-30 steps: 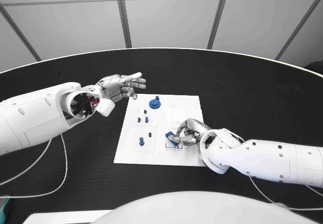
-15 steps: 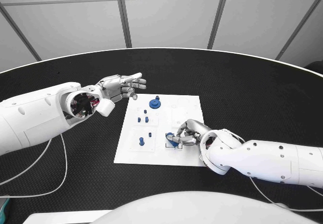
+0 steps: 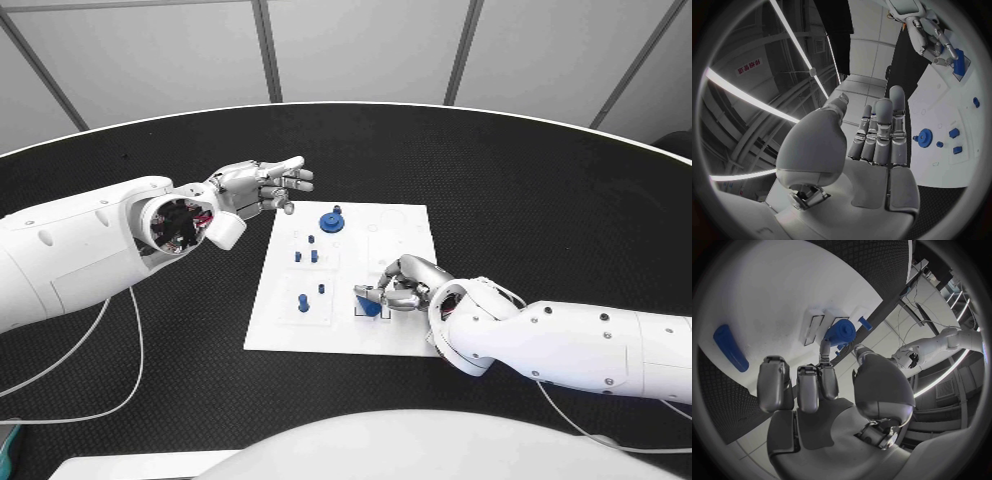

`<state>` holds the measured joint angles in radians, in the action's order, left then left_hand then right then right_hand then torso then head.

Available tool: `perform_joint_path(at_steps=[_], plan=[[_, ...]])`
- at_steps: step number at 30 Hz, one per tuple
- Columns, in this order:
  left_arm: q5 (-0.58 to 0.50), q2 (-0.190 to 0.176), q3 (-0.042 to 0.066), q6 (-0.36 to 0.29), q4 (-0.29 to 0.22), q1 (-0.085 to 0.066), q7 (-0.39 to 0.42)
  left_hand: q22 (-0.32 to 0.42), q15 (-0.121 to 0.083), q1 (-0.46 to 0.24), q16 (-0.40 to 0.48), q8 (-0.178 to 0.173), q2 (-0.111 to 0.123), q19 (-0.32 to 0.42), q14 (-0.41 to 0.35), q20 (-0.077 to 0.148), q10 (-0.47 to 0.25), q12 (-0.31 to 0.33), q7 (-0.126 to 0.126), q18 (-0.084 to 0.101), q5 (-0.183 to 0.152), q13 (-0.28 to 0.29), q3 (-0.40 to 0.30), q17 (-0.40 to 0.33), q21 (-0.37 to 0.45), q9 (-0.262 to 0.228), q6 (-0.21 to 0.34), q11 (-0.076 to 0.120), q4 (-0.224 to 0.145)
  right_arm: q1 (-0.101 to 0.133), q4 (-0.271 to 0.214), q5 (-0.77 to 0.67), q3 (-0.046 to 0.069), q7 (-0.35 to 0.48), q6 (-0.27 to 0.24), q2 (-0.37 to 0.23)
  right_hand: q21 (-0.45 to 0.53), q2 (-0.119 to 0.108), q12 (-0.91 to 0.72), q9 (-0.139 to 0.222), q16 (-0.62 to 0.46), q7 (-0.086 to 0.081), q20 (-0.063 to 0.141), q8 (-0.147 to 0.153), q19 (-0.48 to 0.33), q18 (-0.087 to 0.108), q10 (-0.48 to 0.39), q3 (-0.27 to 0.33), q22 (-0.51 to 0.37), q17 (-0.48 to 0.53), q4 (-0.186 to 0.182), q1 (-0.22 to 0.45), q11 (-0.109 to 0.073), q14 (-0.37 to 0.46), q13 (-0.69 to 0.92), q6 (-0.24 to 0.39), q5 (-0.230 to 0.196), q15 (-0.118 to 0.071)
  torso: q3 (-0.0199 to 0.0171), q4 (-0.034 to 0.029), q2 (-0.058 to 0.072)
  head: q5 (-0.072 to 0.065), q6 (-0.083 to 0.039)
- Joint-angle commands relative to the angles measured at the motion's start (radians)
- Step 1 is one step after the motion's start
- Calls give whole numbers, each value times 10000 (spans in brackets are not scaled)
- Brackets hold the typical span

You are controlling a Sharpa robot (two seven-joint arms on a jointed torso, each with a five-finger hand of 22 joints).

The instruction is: Assemble the parts on the task board

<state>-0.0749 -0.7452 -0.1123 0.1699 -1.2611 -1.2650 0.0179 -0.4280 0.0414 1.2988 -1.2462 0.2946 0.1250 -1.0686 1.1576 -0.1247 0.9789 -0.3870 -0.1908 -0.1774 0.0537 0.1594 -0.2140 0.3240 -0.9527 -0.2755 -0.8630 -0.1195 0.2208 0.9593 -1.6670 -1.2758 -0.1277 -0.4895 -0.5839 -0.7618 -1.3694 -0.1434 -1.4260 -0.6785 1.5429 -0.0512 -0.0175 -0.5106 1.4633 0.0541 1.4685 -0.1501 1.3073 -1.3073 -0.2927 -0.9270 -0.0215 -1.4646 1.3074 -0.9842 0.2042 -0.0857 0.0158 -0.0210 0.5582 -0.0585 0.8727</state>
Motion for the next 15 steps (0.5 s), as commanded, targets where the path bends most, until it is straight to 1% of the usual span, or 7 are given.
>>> perform_joint_path(at_steps=[1,4,9,15], plan=[[0,-4,0,-3,-6,0,-3,17,9,-6,-36,68,-69,7,-49,-62,-46,-65,32,-70,-45,11,38,-13,45,3,67,0,2,0,-68,0,0,31,5,-18,42,33,-7,-20,46,62,74,-70,692,-104,210,79,1563,-2174,-8,129,-64,-968,1402,18,-62,-71,-1,-2,3,7,-1],[0,-9,0,-8,-12,0,-4,17,9,-6,-36,68,-69,7,-49,-62,-46,-65,32,-70,-45,11,38,-13,45,3,67,0,2,0,-162,0,-1,60,54,-35,7,132,-13,-53,52,71,77,-98,700,-111,217,141,1585,-2187,-6,186,-70,-971,1414,10,-37,-75,-4,-3,1,6,-1],[0,-18,0,-19,-17,0,-5,17,9,-6,-36,68,-69,7,-49,-62,-46,-65,32,-70,-45,11,38,-13,45,3,67,0,2,-1,-274,0,-2,85,187,-70,1,166,-30,-67,55,74,79,-110,701,-113,229,161,1589,-2193,-1,188,-74,-972,1431,7,0,-77,-5,7,-11,13,-1],[0,-22,-1,-28,-18,0,-8,19,11,0,-34,70,-77,11,-58,-64,-55,-69,32,-70,-45,11,60,-16,50,4,71,-1,23,-1,-373,0,-4,99,349,-107,7,259,-31,-96,56,80,84,-127,701,-112,233,204,1590,-2194,2,176,-79,-973,1439,16,122,-82,-1,9,-14,15,-1]])
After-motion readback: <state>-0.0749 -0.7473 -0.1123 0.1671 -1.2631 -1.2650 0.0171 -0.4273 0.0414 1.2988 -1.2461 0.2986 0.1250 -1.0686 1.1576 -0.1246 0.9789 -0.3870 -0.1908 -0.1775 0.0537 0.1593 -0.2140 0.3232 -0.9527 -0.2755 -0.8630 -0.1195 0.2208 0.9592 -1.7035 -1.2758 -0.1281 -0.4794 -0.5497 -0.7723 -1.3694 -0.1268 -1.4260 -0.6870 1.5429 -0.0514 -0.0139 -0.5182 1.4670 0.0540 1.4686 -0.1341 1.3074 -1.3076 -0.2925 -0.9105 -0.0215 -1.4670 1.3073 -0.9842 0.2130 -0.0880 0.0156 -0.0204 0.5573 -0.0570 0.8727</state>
